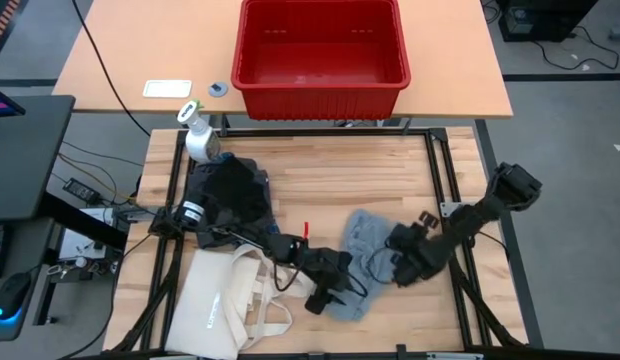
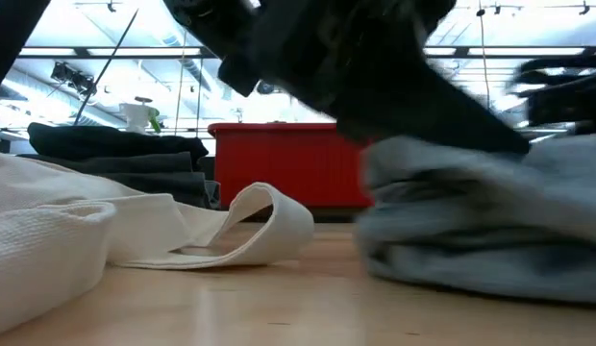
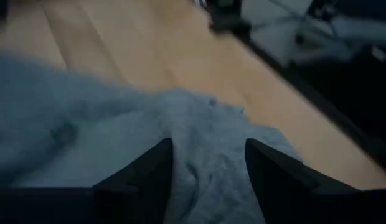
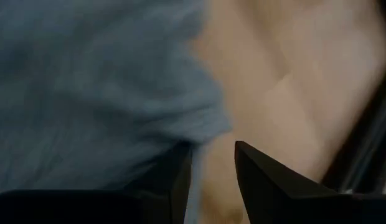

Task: Fold Laundry from Bin
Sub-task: Fold the gray shirt

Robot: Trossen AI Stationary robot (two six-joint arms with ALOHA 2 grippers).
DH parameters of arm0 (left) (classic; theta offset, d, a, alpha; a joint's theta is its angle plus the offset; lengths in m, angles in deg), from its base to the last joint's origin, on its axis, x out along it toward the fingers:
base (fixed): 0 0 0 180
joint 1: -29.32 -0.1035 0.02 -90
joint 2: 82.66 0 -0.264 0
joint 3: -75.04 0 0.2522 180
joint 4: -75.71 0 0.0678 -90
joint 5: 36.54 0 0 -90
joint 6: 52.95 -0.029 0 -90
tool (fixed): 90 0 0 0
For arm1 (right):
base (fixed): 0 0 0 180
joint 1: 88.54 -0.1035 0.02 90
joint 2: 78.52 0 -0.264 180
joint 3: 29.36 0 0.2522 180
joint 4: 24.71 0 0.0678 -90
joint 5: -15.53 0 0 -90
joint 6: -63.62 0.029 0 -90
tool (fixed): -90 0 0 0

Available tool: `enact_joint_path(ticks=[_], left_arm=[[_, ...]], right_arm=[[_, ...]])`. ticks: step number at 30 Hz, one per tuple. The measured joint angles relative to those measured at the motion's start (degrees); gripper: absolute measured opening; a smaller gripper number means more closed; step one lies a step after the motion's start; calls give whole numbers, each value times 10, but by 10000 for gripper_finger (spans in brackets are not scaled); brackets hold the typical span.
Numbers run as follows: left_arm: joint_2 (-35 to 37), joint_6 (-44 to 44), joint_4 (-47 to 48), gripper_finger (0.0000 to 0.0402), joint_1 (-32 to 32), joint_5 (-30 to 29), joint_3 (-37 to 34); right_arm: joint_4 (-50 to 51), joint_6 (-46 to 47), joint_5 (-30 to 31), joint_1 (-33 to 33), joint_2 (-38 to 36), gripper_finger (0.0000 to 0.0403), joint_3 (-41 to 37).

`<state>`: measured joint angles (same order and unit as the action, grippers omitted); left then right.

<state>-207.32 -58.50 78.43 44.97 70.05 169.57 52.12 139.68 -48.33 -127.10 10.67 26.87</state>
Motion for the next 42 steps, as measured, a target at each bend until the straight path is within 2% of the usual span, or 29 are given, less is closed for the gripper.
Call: enact_joint_path(ticks=[3, 6, 9, 12, 15, 19, 26, 33, 38, 42], left_arm=[[0, 0, -54, 203, 0, -16, 0], [10, -6, -64, 203, -4, -17, 0], [37, -32, -48, 203, -5, -6, 0], [70, -88, 31, 203, -1, -4, 1], [101, -185, 146, 203, 5, -13, 1], [106, -311, 244, 204, 26, -94, 1], [74, -428, 242, 204, 59, -212, 0], [68, -496, 219, 204, 65, -226, 0], [57, -530, 206, 204, 64, -202, 0], [29, -581, 202, 204, 65, -204, 0]], right_arm=[[27, -33, 52, 60, -1, 133, 7], [94, -42, 71, 97, -4, 133, 25], [179, -17, 81, 90, -19, 133, 58], [215, 6, 81, 55, -42, 133, 95], [169, -5, 79, 10, -54, 133, 116], [54, -16, 89, -41, -55, 133, 115], [-184, -17, 107, -75, -20, 133, 89], [-246, -12, 98, -77, 39, 133, 88], [-251, 25, 103, -86, 45, 133, 88], [-272, 33, 131, -102, 44, 133, 88]])
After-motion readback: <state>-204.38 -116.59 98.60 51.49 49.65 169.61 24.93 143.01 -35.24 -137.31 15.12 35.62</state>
